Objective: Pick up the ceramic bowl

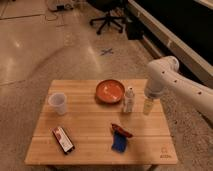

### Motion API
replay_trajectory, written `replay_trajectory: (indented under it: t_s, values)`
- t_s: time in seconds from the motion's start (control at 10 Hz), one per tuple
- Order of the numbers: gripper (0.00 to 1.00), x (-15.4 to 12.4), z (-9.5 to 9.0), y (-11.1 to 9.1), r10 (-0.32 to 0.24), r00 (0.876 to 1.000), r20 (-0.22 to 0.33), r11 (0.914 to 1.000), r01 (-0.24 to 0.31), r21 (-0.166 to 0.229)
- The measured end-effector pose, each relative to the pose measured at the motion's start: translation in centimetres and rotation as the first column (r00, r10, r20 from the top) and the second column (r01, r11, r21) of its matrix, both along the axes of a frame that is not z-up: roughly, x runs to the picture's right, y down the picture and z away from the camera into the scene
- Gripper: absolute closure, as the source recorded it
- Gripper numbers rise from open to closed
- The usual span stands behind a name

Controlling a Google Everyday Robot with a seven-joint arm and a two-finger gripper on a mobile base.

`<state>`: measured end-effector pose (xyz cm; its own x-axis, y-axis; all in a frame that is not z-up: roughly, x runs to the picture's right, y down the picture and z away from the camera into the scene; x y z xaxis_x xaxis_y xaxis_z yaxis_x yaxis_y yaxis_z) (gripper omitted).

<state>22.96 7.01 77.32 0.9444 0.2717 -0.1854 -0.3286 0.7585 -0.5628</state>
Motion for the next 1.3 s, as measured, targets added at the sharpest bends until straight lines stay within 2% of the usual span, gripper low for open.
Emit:
replay_trajectory:
  t_s: [0.4,0.6,0.8,0.9,1.0,1.3]
  values:
    - [0.20,0.0,0.0,0.0,0.000,1.000,0.000,1.0000,0.000,0.000]
    - [0.20,1.1,1.0,-0.5,0.009,0.999,-0.035,0.9998,-0.008,0.016]
    - [0.20,2.7,4.4,-2.8,0.045,0.993,-0.111,0.9960,-0.036,0.082]
    - [0.20,2.9,5.0,-3.3,0.050,0.991,-0.122,0.9949,-0.038,0.093]
    - [0.20,4.9,11.1,-7.8,0.102,0.965,-0.241,0.9780,-0.053,0.202]
    - [0.20,4.1,14.9,-10.1,0.113,0.954,-0.279,0.9720,-0.048,0.230]
